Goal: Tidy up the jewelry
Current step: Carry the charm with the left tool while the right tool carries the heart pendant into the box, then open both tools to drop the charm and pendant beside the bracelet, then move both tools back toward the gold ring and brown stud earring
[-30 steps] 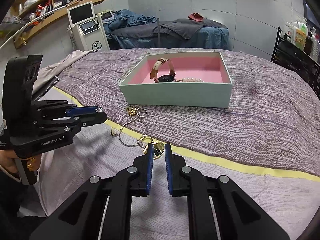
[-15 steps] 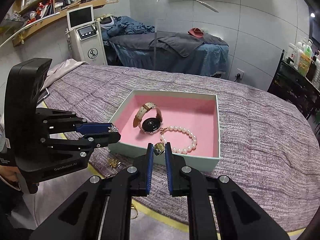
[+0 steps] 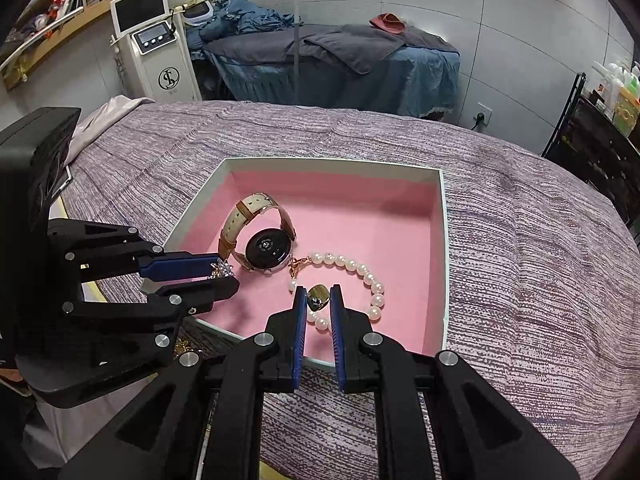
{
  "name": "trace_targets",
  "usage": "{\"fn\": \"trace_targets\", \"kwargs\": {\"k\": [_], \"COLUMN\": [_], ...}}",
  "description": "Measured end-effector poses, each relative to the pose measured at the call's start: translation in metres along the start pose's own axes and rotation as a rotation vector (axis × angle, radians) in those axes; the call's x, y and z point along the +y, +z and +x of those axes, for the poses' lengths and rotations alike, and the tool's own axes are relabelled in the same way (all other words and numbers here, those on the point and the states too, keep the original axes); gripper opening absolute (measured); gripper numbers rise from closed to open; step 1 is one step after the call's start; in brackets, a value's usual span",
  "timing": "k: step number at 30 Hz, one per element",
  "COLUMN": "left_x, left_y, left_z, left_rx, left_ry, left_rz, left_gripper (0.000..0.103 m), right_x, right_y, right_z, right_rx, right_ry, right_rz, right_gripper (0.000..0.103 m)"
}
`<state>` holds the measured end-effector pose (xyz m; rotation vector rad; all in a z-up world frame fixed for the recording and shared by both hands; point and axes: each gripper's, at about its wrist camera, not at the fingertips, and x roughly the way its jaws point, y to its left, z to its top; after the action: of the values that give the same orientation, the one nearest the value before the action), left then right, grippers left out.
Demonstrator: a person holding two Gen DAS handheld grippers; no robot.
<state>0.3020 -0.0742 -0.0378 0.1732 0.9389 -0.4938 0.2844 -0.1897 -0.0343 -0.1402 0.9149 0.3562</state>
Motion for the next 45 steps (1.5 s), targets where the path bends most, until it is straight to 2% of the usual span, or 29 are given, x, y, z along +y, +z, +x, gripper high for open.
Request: {"fn": "trace_targets", "kwargs": {"k": [8, 15, 18, 19, 20, 22, 23, 24, 27, 29, 30, 32, 34, 38, 41, 45], "left_x": [-0.004, -0.005, -0.006, -0.006, -0.006, -0.005, -0.004, -0.004, -0.003, -0.003, -0.003, -0.001, 0.000, 0.001, -0.003, -0.014], "left_y": [0.001, -0.002, -0.002, -0.002, -0.002, -0.002, -0.002, -0.003, -0.007, -0.012, -0.016, -0.026, -0.039, -0.068, -0.083, -0.099], "left_z": [0.003, 0.001, -0.001, -0.003, -0.003, -0.009, -0.013, -0.018, -0.038, -0.053, -0.061, -0.072, -0.080, -0.102, -0.109, -0.110], "left_rx": [0.008, -0.005, -0.010, -0.012, -0.015, -0.030, -0.039, -0.052, -0.103, -0.145, -0.163, -0.182, -0.190, -0.259, -0.264, -0.250], "left_ry": [-0.002, 0.015, 0.028, 0.031, 0.033, 0.039, 0.040, 0.045, 0.073, 0.106, 0.119, 0.128, 0.132, 0.141, 0.158, 0.199], "left_rz": [0.016, 0.025, 0.042, 0.047, 0.048, 0.040, 0.033, 0.024, 0.015, 0.007, -0.003, -0.025, -0.045, -0.095, -0.104, -0.065], "left_gripper": [0.018, 0.019, 0.020, 0.021, 0.027, 0.041, 0.051, 0.055, 0.075, 0.085, 0.089, 0.093, 0.094, 0.094, 0.096, 0.096], "right_x": [0.005, 0.004, 0.003, 0.003, 0.004, 0.005, 0.006, 0.007, 0.006, 0.005, 0.005, 0.008, 0.008, 0.010, 0.013, 0.023], "right_y": [0.006, 0.003, 0.003, 0.003, 0.002, 0.002, 0.002, 0.002, 0.003, 0.002, 0.000, -0.007, -0.015, -0.039, -0.055, -0.070], "right_z": [0.017, 0.022, 0.021, 0.020, 0.019, 0.016, 0.012, 0.009, -0.007, -0.020, -0.026, -0.039, -0.047, -0.055, -0.059, -0.067], "right_rx": [0.042, 0.044, 0.037, 0.034, 0.029, 0.013, 0.000, -0.013, -0.064, -0.107, -0.126, -0.159, -0.174, -0.166, -0.157, -0.169], "right_ry": [-0.012, -0.031, -0.036, -0.035, -0.034, -0.047, -0.059, -0.069, -0.088, -0.110, -0.125, -0.151, -0.154, -0.119, -0.103, -0.095], "right_rz": [-0.024, -0.020, -0.018, -0.012, -0.009, -0.015, -0.022, -0.028, -0.028, -0.025, -0.026, -0.028, -0.021, 0.018, 0.046, 0.050], "right_gripper": [0.011, 0.012, 0.020, 0.027, 0.030, 0.030, 0.031, 0.032, 0.047, 0.065, 0.068, 0.083, 0.090, 0.091, 0.091, 0.091]}}
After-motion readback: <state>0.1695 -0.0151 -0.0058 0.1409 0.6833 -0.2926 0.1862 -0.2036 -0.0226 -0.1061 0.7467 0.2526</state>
